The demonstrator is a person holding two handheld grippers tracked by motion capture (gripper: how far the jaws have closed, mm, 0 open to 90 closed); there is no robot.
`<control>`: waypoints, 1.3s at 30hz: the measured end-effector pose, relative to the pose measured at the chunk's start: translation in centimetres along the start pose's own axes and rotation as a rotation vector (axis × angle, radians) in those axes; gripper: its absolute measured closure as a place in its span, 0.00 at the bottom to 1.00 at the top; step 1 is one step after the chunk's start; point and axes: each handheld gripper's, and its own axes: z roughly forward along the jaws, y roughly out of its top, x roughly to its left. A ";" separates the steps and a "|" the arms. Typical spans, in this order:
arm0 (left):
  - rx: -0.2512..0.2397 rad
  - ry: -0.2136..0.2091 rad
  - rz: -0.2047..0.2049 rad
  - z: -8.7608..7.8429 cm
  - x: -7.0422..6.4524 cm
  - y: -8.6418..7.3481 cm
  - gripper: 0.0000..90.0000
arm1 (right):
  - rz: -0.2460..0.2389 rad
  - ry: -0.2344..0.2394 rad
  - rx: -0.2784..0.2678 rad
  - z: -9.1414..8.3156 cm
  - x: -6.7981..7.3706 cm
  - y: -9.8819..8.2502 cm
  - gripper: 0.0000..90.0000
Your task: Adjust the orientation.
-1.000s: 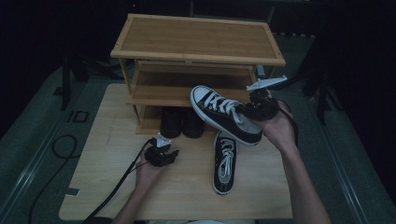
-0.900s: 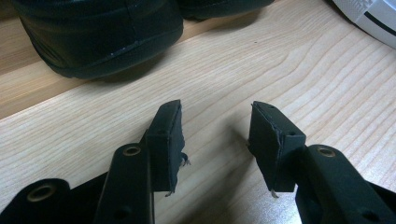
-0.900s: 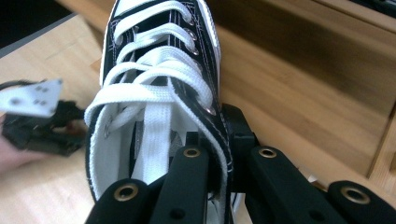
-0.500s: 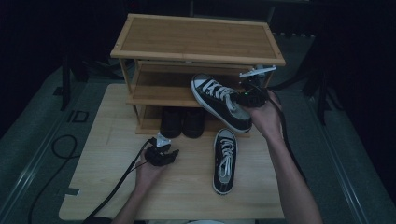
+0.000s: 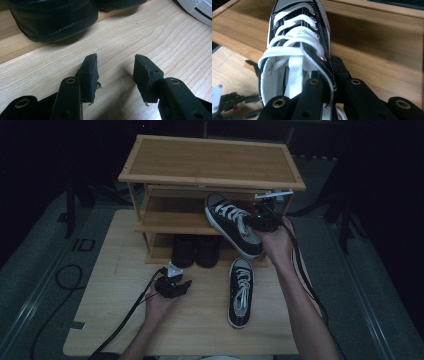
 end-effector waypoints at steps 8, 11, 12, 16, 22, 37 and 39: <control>0.002 0.001 0.002 0.0 0.0 0.0 0.61 | 0.019 0.019 -0.014 0.9 0.7 0.3 0.97; 0.003 0.002 0.004 0.0 0.0 0.0 0.61 | 0.018 0.023 -0.010 1.1 0.9 0.4 0.97; 0.004 0.002 0.004 0.0 0.0 0.0 0.61 | 0.015 0.023 -0.009 1.1 1.0 0.5 0.96; 0.003 0.004 0.004 0.0 0.0 0.0 0.61 | 0.026 0.029 -0.009 0.9 1.4 0.7 0.94; 0.003 0.006 0.005 0.0 -0.1 0.0 0.61 | 0.052 0.052 -0.029 1.0 1.6 1.0 0.93; 0.002 0.003 0.003 0.0 0.0 0.0 0.61 | 0.086 0.122 -0.061 0.7 1.1 0.9 0.79; 0.002 0.003 0.003 0.0 0.0 0.0 0.61 | 0.069 0.128 -0.079 0.7 0.9 0.8 0.78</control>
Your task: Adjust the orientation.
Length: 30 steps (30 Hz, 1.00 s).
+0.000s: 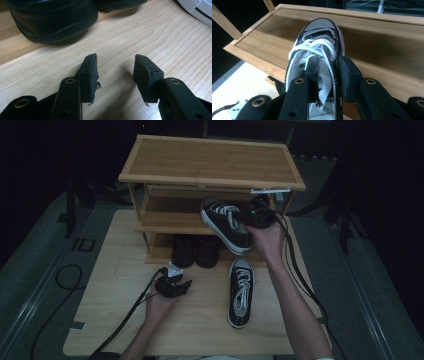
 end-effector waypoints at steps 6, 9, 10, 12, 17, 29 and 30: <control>-0.002 -0.003 -0.002 0.0 0.0 0.0 0.61 | 0.016 0.015 -0.018 -0.4 -0.1 -0.4 0.76; 0.000 -0.003 0.000 0.0 0.0 0.0 0.61 | 0.002 0.010 -0.042 -0.5 -0.2 -0.6 0.76; 0.000 -0.003 0.000 0.0 0.0 0.0 0.61 | -0.002 0.005 -0.047 -0.6 -0.1 -0.6 0.76; 0.000 -0.003 0.000 0.0 0.0 0.0 0.61 | 0.002 -0.001 -0.063 -0.7 0.0 -0.7 0.76; -0.002 -0.004 -0.002 0.0 0.0 0.0 0.61 | 0.033 -0.003 -0.105 -0.8 -0.2 -0.5 0.76; 0.000 0.002 0.001 0.0 0.0 0.0 0.61 | 0.034 -0.008 -0.134 -2.1 -0.3 0.0 0.78; -0.001 0.004 0.002 0.0 0.0 0.0 0.61 | 0.028 -0.015 -0.131 -2.2 -0.4 0.0 0.79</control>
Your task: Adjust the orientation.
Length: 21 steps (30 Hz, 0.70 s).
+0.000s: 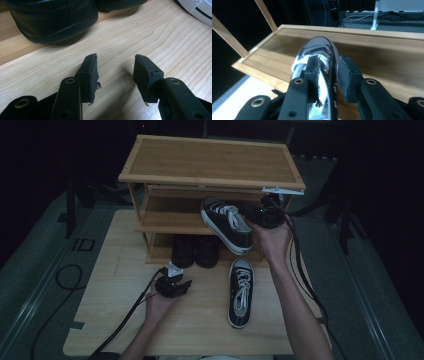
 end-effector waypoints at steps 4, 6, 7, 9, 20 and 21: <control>0.004 0.015 0.009 0.0 -0.1 0.0 0.63 | -0.039 -0.041 0.008 -0.6 -0.5 -0.2 0.81; 0.013 0.021 0.011 0.0 -0.2 0.1 0.65 | -0.051 -0.046 0.007 -0.9 -0.6 0.0 0.81; 0.016 0.016 0.009 -0.1 -0.3 0.2 0.66 | -0.053 -0.049 0.006 -1.1 -0.7 0.1 0.82; 0.025 0.005 0.010 -0.1 -0.6 0.3 0.67 | -0.063 -0.061 0.017 -1.4 -0.9 0.2 0.83; 0.003 -0.057 0.047 -0.6 -2.9 1.0 0.70 | -0.084 -0.135 0.079 -1.1 -2.7 -1.3 0.95; 0.003 -0.060 0.046 -0.6 -3.0 1.1 0.70 | -0.087 -0.137 0.085 -1.0 -2.8 -1.5 0.96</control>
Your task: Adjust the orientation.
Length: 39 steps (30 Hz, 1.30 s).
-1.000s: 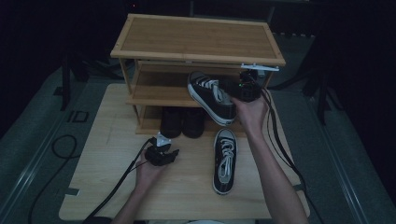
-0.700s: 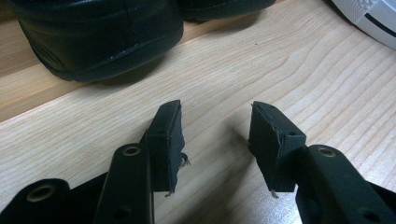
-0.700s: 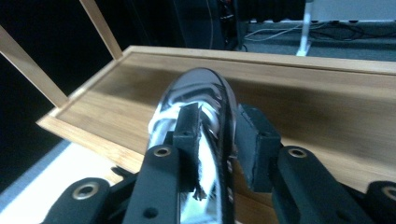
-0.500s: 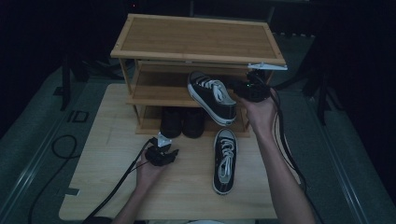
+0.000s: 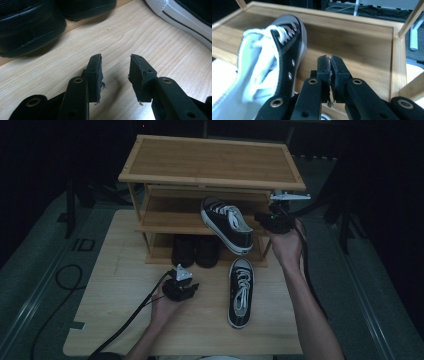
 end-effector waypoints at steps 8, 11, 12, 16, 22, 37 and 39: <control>-0.020 -0.022 0.010 0.5 -0.9 0.7 0.73 | -0.031 -0.009 0.038 0.1 0.0 -1.1 0.99; -0.028 -0.017 0.021 0.9 -1.2 1.3 0.79 | -0.050 -0.020 0.058 0.1 0.0 -1.8 0.99; -0.038 -0.020 0.019 1.1 -1.3 1.5 0.81 | -0.053 -0.016 0.062 0.1 0.0 -2.1 0.99; -0.053 -0.012 0.036 2.2 -1.9 2.5 0.91 | -0.059 -0.007 0.077 -0.1 -0.1 -3.1 0.99; -0.073 0.013 0.016 3.9 -2.6 3.5 1.00 | -0.081 0.023 0.104 -0.4 0.4 -4.7 0.98; -0.129 0.033 -0.026 6.9 -2.7 5.8 1.00 | -0.142 0.068 0.092 -2.4 2.6 -9.0 0.98; -0.120 0.045 -0.010 7.2 -3.0 6.2 1.00 | -0.148 0.084 0.100 -2.6 2.9 -9.4 0.98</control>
